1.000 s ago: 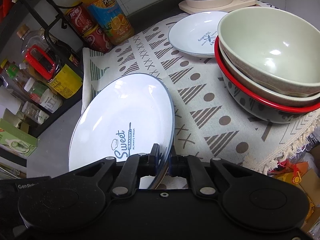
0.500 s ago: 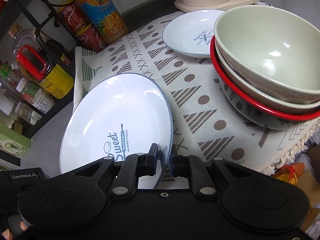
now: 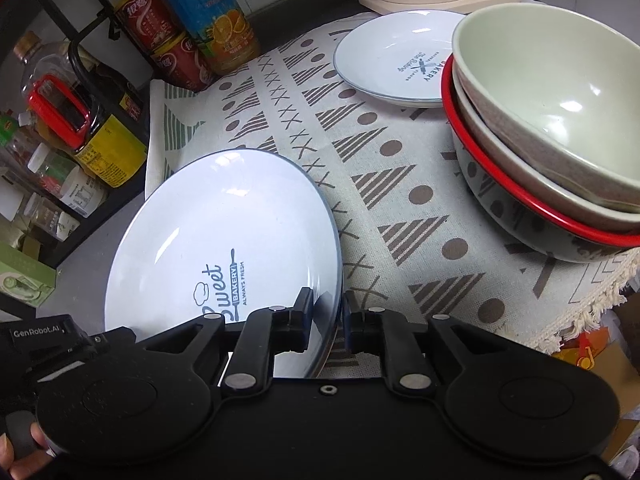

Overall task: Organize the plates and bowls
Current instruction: 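Open both tools and withdraw from the 'Sweet' plate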

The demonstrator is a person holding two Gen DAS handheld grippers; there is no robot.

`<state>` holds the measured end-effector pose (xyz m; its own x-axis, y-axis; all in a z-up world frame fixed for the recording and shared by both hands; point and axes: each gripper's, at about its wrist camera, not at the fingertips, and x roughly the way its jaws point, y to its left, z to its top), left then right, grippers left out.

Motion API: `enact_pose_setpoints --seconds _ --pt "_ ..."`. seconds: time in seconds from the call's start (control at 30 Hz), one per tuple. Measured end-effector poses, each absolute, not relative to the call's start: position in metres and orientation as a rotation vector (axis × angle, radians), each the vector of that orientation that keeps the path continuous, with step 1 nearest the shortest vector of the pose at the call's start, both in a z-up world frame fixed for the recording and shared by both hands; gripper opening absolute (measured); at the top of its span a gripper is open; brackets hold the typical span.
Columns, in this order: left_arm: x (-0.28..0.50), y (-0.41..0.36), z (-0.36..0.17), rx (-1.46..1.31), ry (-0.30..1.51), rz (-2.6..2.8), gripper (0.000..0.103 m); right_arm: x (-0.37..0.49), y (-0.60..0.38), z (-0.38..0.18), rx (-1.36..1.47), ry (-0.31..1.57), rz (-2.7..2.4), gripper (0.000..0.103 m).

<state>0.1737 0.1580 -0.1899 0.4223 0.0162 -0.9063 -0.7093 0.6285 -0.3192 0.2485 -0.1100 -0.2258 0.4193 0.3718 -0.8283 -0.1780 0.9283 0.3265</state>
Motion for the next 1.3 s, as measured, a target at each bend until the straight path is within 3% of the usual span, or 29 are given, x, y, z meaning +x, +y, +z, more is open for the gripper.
enact_pose_setpoints --seconds 0.23,0.33,0.43,0.5,0.57,0.63,0.73,1.3 --pt "0.181 0.162 -0.187 -0.769 1.110 0.465 0.032 0.250 -0.115 -0.216 0.202 1.098 0.370 0.021" --pt "0.184 0.161 -0.181 -0.749 1.126 0.449 0.040 0.251 -0.116 -0.210 0.207 1.104 0.374 0.042" --pt "0.189 0.163 -0.173 -0.742 1.140 0.414 0.061 0.252 -0.118 -0.199 0.197 1.083 0.389 0.052" --pt "0.193 0.164 -0.167 -0.725 1.142 0.402 0.072 0.254 -0.119 -0.191 0.193 1.065 0.397 0.065" --pt "0.195 0.164 -0.161 -0.705 1.135 0.380 0.080 0.256 -0.120 -0.184 0.185 1.049 0.401 0.092" --pt "0.199 0.164 -0.155 -0.691 1.129 0.355 0.084 0.257 -0.120 -0.179 0.184 1.049 0.408 0.099" --pt "0.208 0.166 -0.149 -0.675 1.140 0.323 0.084 0.259 -0.121 -0.172 0.178 1.024 0.419 0.103" --pt "0.258 0.171 -0.126 -0.563 1.118 0.191 0.088 0.271 -0.119 -0.146 0.174 0.904 0.348 0.103"
